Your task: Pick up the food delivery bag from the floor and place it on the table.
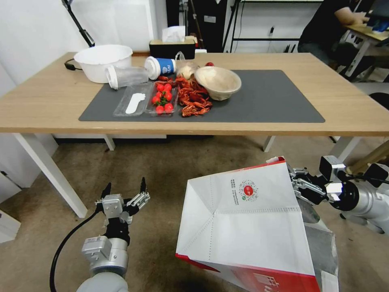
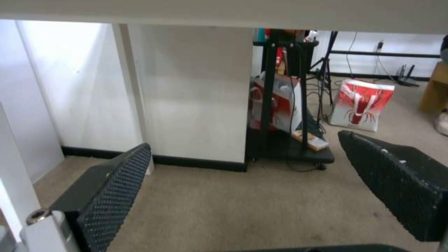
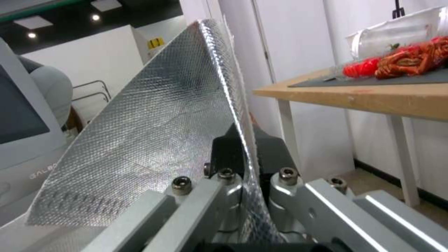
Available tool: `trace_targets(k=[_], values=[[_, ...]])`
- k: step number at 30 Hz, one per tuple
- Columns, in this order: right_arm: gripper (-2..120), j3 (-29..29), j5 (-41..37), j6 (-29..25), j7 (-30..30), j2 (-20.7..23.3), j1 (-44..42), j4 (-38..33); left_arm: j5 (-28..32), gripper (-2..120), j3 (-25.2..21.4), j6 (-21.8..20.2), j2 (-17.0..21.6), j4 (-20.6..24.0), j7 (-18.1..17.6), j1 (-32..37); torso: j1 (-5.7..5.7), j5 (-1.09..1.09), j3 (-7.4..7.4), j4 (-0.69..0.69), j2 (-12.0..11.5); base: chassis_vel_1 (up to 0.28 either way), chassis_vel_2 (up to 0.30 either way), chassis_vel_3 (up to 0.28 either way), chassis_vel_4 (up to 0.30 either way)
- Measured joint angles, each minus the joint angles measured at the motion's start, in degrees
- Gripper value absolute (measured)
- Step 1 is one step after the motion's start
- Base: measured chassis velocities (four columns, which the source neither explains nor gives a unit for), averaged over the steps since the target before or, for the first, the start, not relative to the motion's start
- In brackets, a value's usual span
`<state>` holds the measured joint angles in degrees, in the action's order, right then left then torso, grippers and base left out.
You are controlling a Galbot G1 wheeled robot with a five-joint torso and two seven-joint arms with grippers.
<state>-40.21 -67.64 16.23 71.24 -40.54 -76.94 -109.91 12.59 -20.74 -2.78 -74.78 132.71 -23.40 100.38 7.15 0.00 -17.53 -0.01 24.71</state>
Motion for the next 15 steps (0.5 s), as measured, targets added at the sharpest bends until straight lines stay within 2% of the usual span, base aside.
trace_targets(k=[15], values=[[0, -0.3, -0.1, 0.0, 0.1, 0.0, -0.3, -0.4, -0.1, 100, 0.1, 0.0, 0.0, 0.4, 0.0, 0.1, 1.62, 0.0, -3.0, 0.0, 4.6, 0.0, 0.0, 0.0, 0.0]])
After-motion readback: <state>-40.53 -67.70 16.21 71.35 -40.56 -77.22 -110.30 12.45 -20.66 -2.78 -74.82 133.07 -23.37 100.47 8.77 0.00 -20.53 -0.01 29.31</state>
